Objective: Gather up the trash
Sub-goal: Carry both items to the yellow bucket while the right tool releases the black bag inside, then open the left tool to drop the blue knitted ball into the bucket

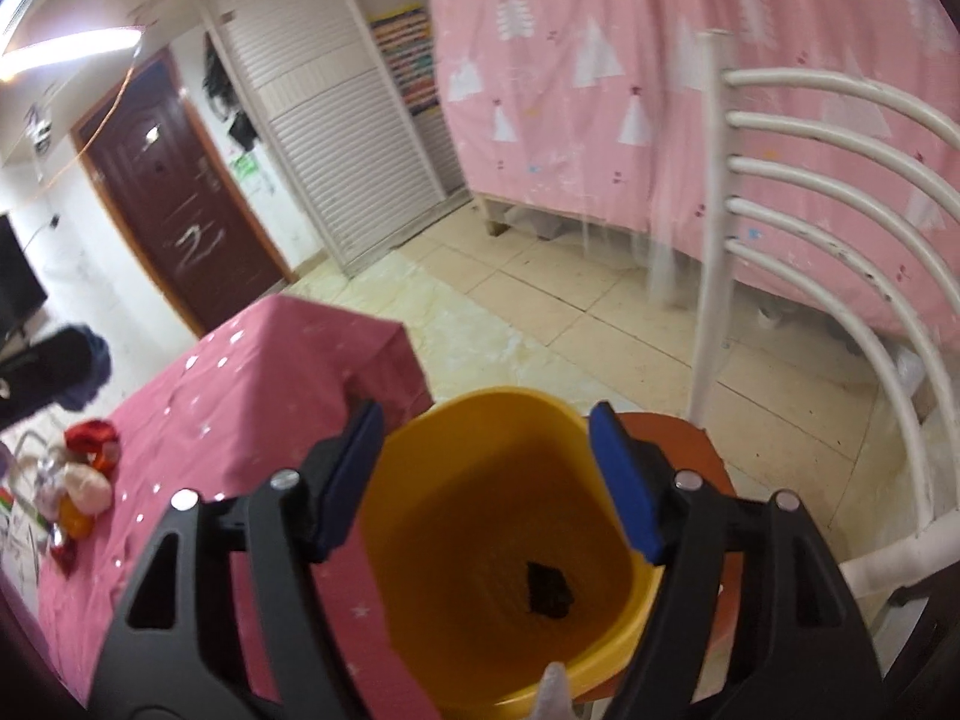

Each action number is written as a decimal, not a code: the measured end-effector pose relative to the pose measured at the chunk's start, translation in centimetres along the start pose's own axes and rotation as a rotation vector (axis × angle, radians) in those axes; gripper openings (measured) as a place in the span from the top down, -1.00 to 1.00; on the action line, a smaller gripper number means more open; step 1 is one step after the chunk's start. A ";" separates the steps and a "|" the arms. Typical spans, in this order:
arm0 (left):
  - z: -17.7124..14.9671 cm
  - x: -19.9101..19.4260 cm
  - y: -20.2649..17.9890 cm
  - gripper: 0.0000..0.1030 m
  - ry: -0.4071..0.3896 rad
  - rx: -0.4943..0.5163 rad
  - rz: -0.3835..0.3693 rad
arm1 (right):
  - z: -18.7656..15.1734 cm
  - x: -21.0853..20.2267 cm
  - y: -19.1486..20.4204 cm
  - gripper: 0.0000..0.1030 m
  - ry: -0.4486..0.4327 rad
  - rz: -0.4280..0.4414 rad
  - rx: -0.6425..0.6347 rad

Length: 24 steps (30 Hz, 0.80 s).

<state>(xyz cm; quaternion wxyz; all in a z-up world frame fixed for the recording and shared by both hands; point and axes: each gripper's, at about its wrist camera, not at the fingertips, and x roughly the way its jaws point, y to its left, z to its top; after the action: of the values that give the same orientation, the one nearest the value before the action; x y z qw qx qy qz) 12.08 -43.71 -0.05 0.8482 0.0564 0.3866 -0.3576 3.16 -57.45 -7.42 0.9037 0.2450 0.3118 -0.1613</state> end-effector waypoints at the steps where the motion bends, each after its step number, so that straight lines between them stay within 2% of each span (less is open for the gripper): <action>1: 0.0 0.5 -0.1 0.58 0.007 0.000 0.000 | 0.1 -0.1 -0.5 -0.43 -0.006 -0.003 0.015; 4: 0.2 1.9 -0.5 0.53 0.033 0.005 0.013 | 0.2 -0.4 -1.3 -0.51 -0.017 -0.004 0.038; 6: 0.3 2.5 -0.7 0.40 0.051 0.008 0.015 | 0.3 -0.5 -1.3 -0.52 -0.019 0.002 0.042; 9: 0.2 3.1 -0.9 -0.08 0.077 0.008 0.003 | 0.2 -0.4 -1.2 -0.54 -0.019 0.010 0.041; 11: 0.0 3.1 -1.0 -0.21 0.079 0.011 0.002 | 0.3 -0.4 -1.1 -0.56 -0.019 0.015 0.039; 17: -0.3 2.0 -0.4 -0.28 0.065 -0.005 0.008 | 0.4 -0.7 -0.5 -0.60 -0.024 0.032 0.029; 24: -0.1 -1.1 1.0 -0.31 0.012 -0.029 0.022 | 0.4 -1.9 1.7 -0.60 -0.044 0.070 -0.012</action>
<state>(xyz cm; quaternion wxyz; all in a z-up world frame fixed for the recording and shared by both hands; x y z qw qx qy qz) 12.21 -42.29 0.51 0.8505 0.0504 0.3963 -0.3422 2.69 -55.96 -5.32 0.9169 0.2467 0.2841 -0.1333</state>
